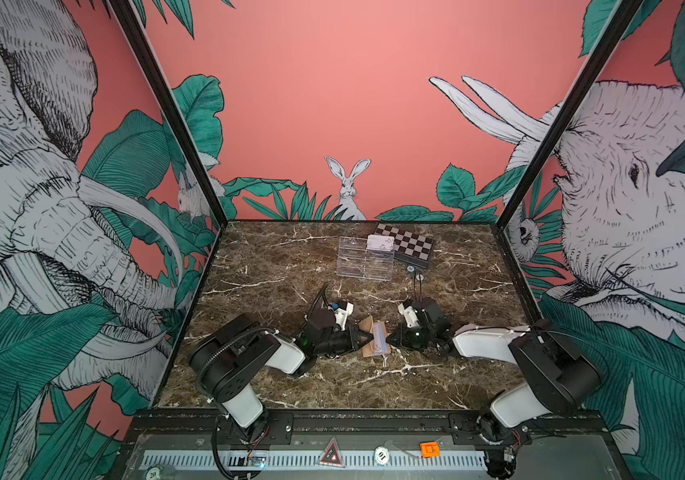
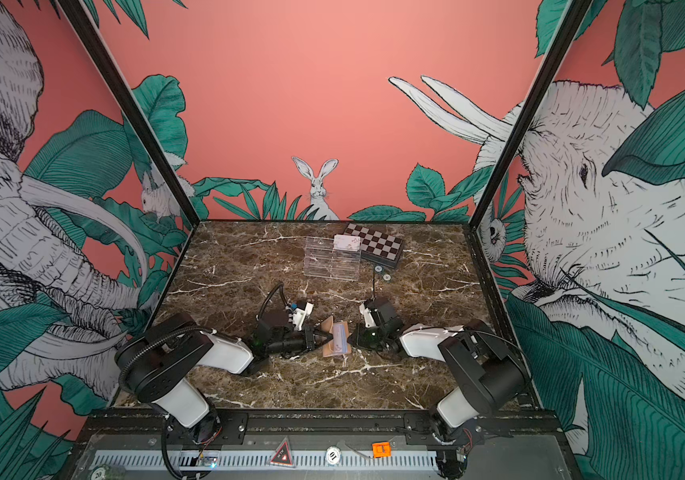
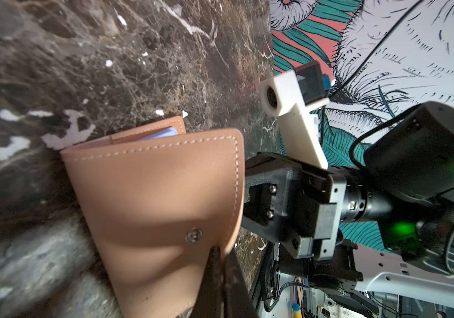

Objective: Take the credit cards out of the card holder

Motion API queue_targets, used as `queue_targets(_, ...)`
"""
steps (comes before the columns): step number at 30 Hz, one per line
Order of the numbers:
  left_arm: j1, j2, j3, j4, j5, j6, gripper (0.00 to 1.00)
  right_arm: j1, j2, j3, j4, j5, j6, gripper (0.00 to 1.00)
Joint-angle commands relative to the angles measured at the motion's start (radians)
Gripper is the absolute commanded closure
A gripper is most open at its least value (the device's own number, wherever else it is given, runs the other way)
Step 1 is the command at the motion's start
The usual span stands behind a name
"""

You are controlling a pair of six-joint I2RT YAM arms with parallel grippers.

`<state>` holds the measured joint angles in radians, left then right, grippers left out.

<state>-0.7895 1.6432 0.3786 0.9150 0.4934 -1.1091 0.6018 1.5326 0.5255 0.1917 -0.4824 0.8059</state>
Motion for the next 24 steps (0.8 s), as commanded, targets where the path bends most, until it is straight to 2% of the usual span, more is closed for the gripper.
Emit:
queue_targets(1,-0.004,-0.024,-0.012,-0.050,-0.007,0.009,1.00,0.013,0.021,-0.030,-0.046,0.026,0.008,0.89)
queue_targets(9,-0.004,-0.038,0.002,-0.084,0.005,0.021,1.00,0.013,0.019,-0.036,-0.046,0.026,0.008,0.89)
queue_targets(13,-0.004,-0.092,-0.016,-0.115,-0.013,0.016,1.00,0.014,0.008,-0.040,-0.053,0.031,0.006,0.89)
queue_targets(19,-0.003,-0.230,-0.052,-0.338,-0.089,0.067,1.00,0.014,-0.011,-0.046,-0.077,0.035,0.005,0.89)
queue_targets(24,-0.002,-0.291,-0.058,-0.501,-0.139,0.118,1.00,0.016,-0.022,-0.049,-0.079,0.034,0.012,0.89)
